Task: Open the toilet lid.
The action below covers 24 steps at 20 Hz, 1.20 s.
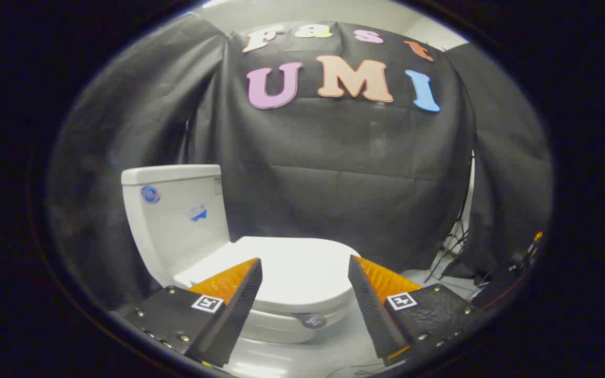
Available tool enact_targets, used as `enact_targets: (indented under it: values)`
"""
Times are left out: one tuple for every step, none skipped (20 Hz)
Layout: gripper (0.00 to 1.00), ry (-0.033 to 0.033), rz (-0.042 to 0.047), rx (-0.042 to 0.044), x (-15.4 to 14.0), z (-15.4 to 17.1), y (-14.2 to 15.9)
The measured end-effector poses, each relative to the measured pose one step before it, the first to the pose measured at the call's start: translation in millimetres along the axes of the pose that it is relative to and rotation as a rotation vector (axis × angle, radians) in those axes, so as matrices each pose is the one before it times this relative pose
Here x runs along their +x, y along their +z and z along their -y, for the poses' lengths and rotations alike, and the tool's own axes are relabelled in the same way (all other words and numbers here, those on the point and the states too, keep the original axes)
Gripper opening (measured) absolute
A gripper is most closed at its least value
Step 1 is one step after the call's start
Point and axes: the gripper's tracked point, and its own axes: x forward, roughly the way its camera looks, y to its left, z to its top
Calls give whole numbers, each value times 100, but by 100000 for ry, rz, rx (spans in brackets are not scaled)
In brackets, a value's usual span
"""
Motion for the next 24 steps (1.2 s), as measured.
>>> enact_targets:
  values:
    - [97,-5256,-4830,2914,-34,770,-1069]
    - [97,-4791,-3210,628,-551,1160,-1490]
    - [97,-431,2273,1479,-305,173,-56]
    - [97,2251,5411,3028,-300,-657,1186]
    - [99,1653,5154,183,-50,-327,1244]
    - [99,-1046,2354,-1111,49,271,760]
    - [99,461,493,-616,162,138,381]
    - [99,1826,590,830,9,-188,362]
    - [99,868,400,1773,-63,186,529]
    - [99,-1112,597,-214,-4,740,375]
    - [99,-558,1010,-1185,72,658,492]
    - [99,250,933,-1195,16,152,667]
    - [99,293,753,-1260,0,231,443]
    - [99,-34,1313,-726,-19,235,663]
    - [99,604,799,19,91,78,606]
    - [99,-237,477,-67,101,125,389]
    - [99,-1083,641,-478,268,482,321]
    - [99,-1029,815,448,147,461,288]
    - [99,-672,-371,1316,272,310,-112]
    - [99,-284,-2270,1158,202,325,-636]
    - [99,-850,-3075,206,180,540,-945]
    - [99,-492,-3325,-411,196,758,-1066]
    - [99,-1406,-4140,-805,218,943,-1121]
    - [99,-2542,-4816,76,296,1169,-1199]
